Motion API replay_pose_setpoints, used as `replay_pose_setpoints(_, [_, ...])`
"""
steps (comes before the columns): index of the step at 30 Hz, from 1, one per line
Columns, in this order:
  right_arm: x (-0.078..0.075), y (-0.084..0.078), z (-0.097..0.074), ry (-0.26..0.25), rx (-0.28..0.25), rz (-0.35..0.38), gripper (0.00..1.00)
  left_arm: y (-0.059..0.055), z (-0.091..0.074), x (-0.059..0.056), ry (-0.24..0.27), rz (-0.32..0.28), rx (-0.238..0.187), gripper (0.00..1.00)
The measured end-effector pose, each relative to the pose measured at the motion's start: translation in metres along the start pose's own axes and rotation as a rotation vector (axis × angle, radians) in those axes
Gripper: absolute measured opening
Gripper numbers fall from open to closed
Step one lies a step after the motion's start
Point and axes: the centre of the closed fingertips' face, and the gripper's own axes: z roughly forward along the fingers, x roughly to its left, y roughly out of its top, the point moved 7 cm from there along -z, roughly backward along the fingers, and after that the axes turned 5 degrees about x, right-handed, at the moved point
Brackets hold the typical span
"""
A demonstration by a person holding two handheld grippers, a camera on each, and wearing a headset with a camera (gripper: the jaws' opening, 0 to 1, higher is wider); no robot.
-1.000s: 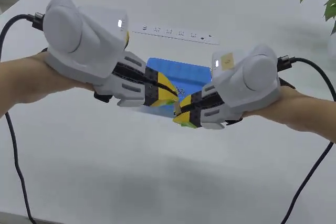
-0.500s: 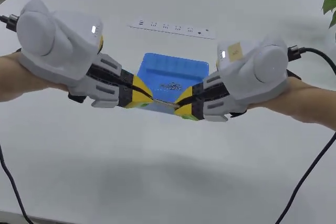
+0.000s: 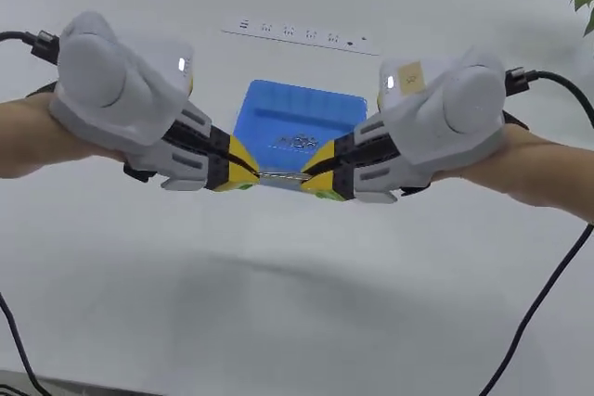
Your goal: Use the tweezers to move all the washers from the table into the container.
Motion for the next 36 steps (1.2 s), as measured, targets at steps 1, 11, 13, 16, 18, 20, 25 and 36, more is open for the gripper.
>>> replay_pose_setpoints(1, [0.0,-0.001,0.001,0.001,0.001,0.0,0.08,-0.001,0.002,0.0,-0.002,0.0,0.007,0.05])
replay_pose_setpoints(11, [-0.01,-0.041,0.036,-0.019,0.076,0.077,0.08,-0.026,0.045,0.016,-0.03,-0.123,0.099,0.06])
replay_pose_setpoints(13, [-0.012,-0.047,0.042,-0.028,0.095,0.087,0.08,-0.031,0.055,0.02,-0.027,-0.121,0.117,0.07])
replay_pose_setpoints(16, [-0.011,-0.057,0.051,-0.016,0.135,0.093,0.09,-0.035,0.066,0.018,-0.042,-0.119,0.151,0.07])
replay_pose_setpoints(18, [-0.01,-0.06,0.054,-0.006,0.149,0.106,0.09,-0.037,0.07,0.017,-0.046,-0.119,0.165,0.07])
replay_pose_setpoints(20, [-0.01,-0.064,0.058,0.003,0.159,0.118,0.09,-0.04,0.074,0.017,-0.06,-0.116,0.182,0.06])
replay_pose_setpoints(25, [-0.008,-0.067,0.063,0.022,0.169,0.137,0.1,-0.044,0.077,0.015,-0.077,-0.114,0.201,0.06])
replay_pose_setpoints(36, [-0.01,-0.066,0.067,0.021,0.158,0.164,0.1,-0.048,0.073,0.018,-0.053,-0.129,0.218,0.07])
